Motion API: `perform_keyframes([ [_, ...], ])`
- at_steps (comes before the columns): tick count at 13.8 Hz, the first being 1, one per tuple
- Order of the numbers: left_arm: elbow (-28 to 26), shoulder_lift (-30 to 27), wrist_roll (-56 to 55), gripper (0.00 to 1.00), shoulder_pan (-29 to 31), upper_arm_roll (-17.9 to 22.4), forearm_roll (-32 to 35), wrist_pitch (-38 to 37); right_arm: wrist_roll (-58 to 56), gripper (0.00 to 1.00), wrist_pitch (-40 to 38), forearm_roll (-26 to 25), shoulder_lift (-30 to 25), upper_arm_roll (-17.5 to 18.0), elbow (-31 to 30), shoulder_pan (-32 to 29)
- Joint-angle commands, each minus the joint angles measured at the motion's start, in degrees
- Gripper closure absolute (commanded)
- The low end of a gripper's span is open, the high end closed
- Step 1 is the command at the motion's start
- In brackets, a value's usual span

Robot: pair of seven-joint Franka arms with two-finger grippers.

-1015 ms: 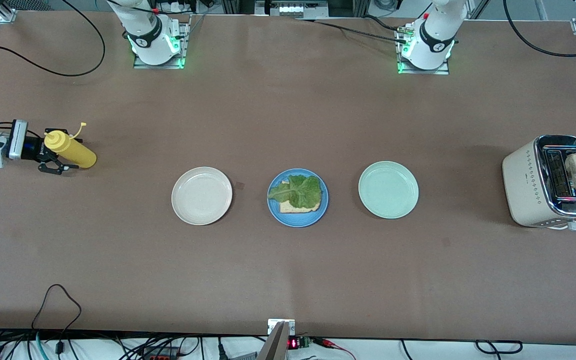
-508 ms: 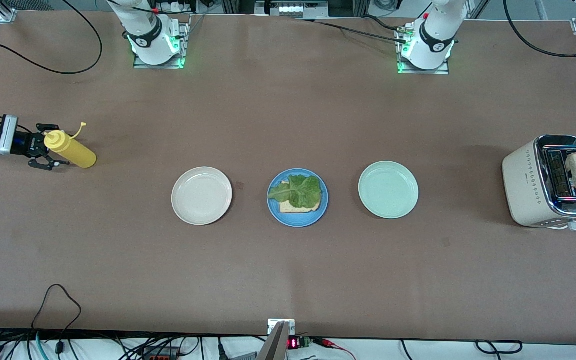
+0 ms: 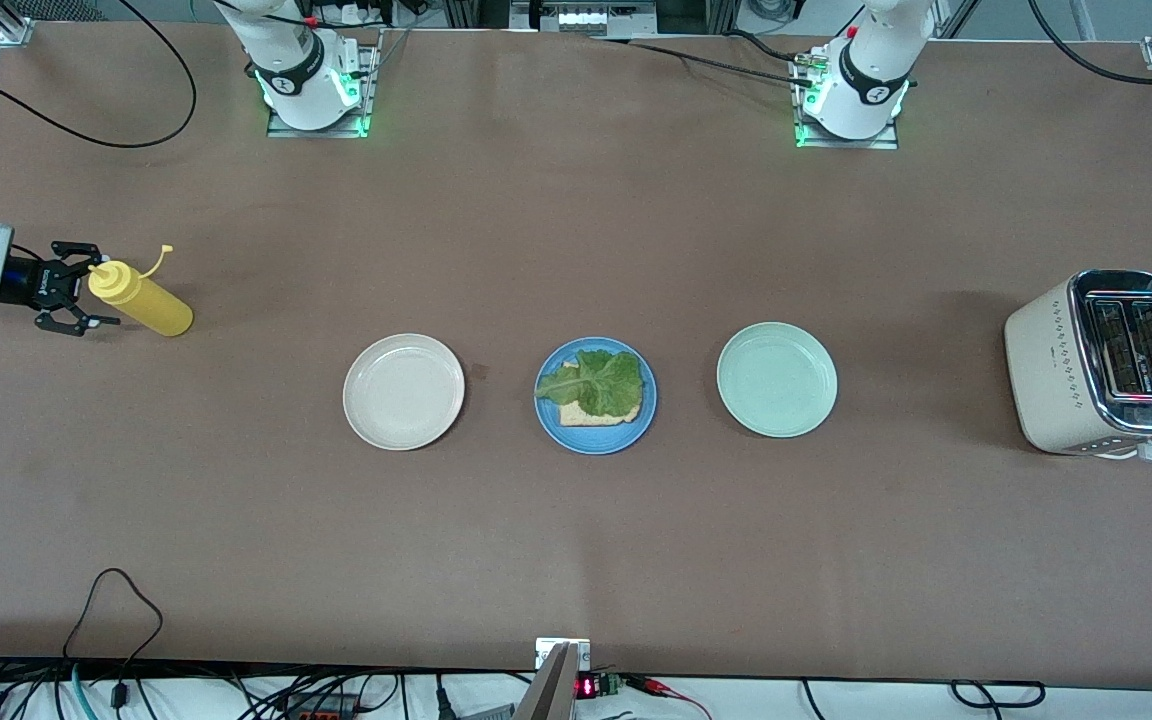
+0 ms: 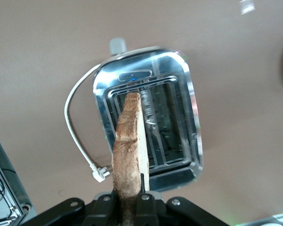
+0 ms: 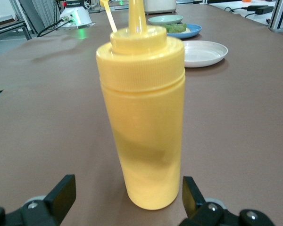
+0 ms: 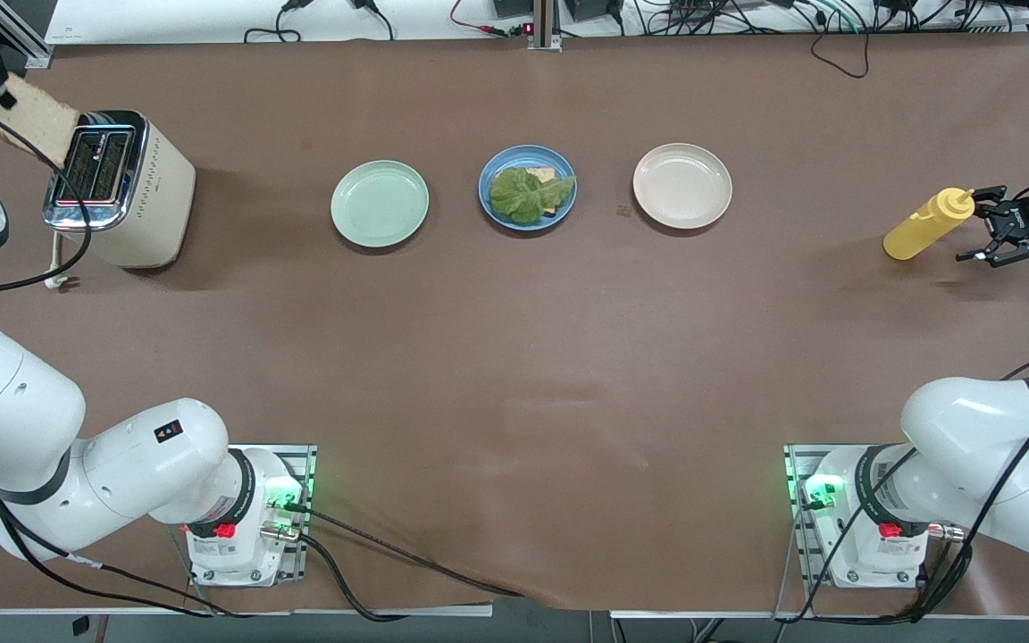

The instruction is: Make sandwich in blue plate with both arms

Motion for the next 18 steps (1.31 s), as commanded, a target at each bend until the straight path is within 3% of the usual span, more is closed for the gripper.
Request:
perform_keyframes([
  [1,3.49,-0.32,-2.60,0.99,-1.91,-5.44,1.04,-5.84,-0.03,0.00,-3.30,-1.01,0.46,-0.49,3.74,-0.49],
  [4,2.44,-2.27,-17.61,0.99,-7.10,-9.92,-0.62,-13.92,0.32,0.00,-6.99,-0.84,0.46,-1.19,6.29,-0.84],
  [5,1.74,-2.01,-21.31,0.99,-7.20,-12.03,-4.80,-15.25,1.37,0.00,-8.39,-0.84,0.46,-1.28,7.34,-0.84],
  [7,-0.20,-1.48,-25.29,0.99,-8.59,-12.41,-12.37,-14.56,2.87,0.00,-10.94,-0.75,0.46,-2.33,9.45,-0.93],
  [10,-1.69,-0.78,-33.45,0.98,-13.94,-12.41,-18.28,-11.50,3.75,0.00,-16.20,-0.49,0.29,-4.08,13.49,-0.93],
  [15,-10.91,-0.86,-40.15,0.98,-21.76,-12.41,-31.81,3.86,14.01,0.00,-24.04,2.49,-0.85,-4.09,16.84,-0.84],
  [18,-17.84,-0.86,-41.13,0.98,-28.00,-12.49,-37.43,15.71,20.52,0.00,-27.82,4.08,-0.94,-3.39,22.36,-0.32],
])
